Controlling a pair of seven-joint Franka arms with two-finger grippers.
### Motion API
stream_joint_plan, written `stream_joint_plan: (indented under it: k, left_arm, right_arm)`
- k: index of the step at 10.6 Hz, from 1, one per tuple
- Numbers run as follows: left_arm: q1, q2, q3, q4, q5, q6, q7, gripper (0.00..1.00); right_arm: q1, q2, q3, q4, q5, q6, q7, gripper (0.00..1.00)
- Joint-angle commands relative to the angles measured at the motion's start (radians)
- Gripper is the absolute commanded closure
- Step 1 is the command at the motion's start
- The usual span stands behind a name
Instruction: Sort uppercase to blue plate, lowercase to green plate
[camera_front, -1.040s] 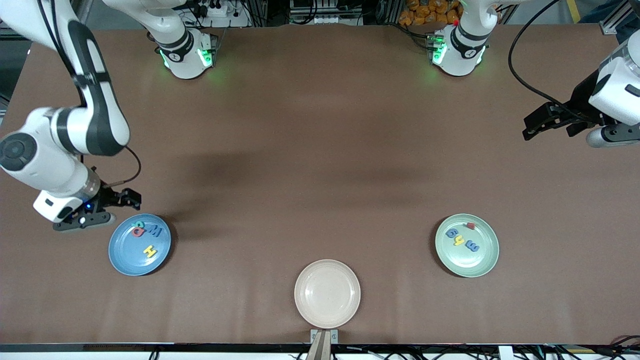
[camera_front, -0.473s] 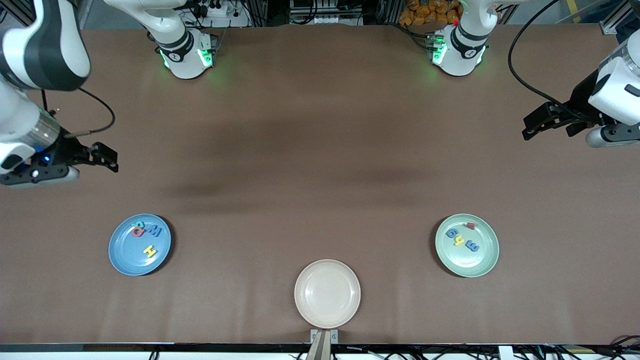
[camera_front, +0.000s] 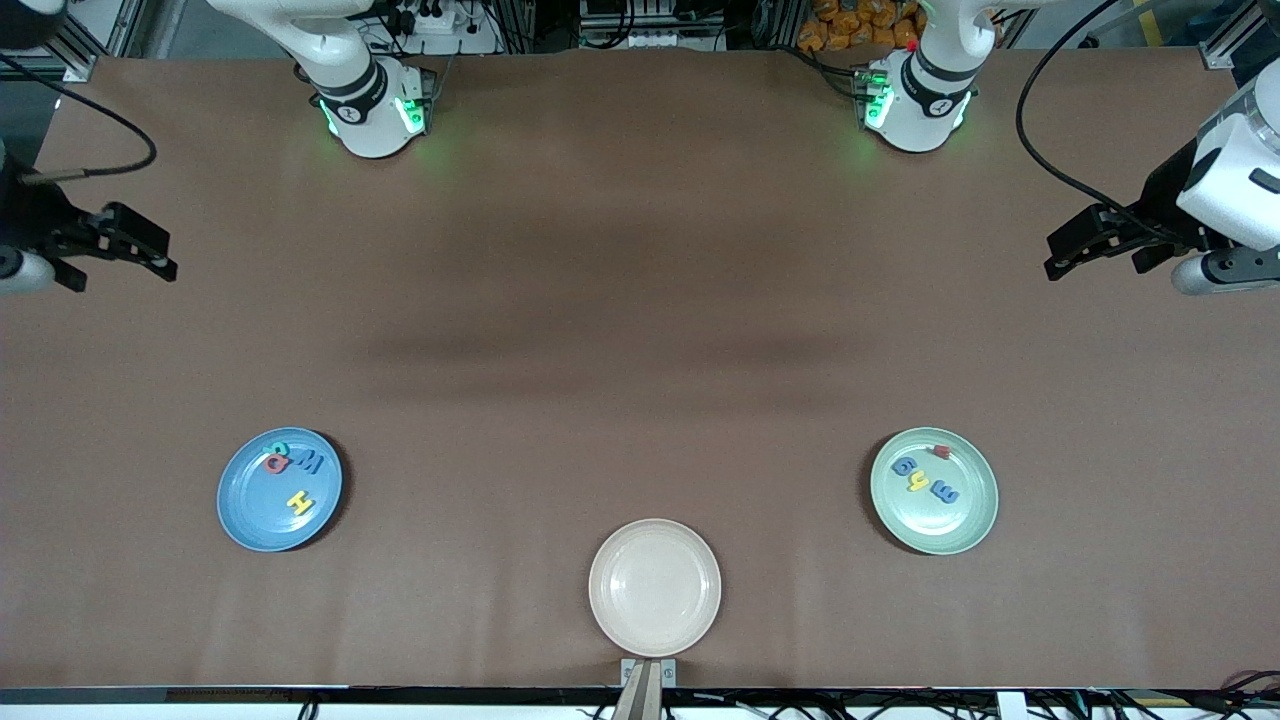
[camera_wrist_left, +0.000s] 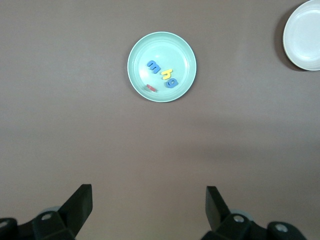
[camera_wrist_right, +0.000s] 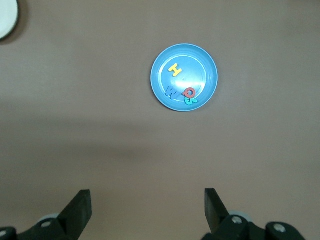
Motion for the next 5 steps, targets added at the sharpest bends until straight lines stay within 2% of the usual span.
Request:
stream_joint_plan:
  k: [1, 2, 5]
  left_arm:
    - [0.005, -0.007, -0.001, 0.011, -0.025, -0.018, 0.008, 0.00]
    - [0.005, -0.007, -0.001, 0.027, -0.024, -0.018, 0.008, 0.00]
    - [0.005, -0.005, -0.001, 0.034, -0.040, -0.018, 0.008, 0.00]
  right_arm:
    - [0.006, 0.030, 0.009, 0.122, 0.032, -0.100, 0.072, 0.00]
    - [0.005, 0.030, 0.008, 0.132, 0.058, -0.108, 0.088, 0.00]
    - [-0.001, 0.024, 0.002, 0.134, 0.034, -0.116, 0.086, 0.00]
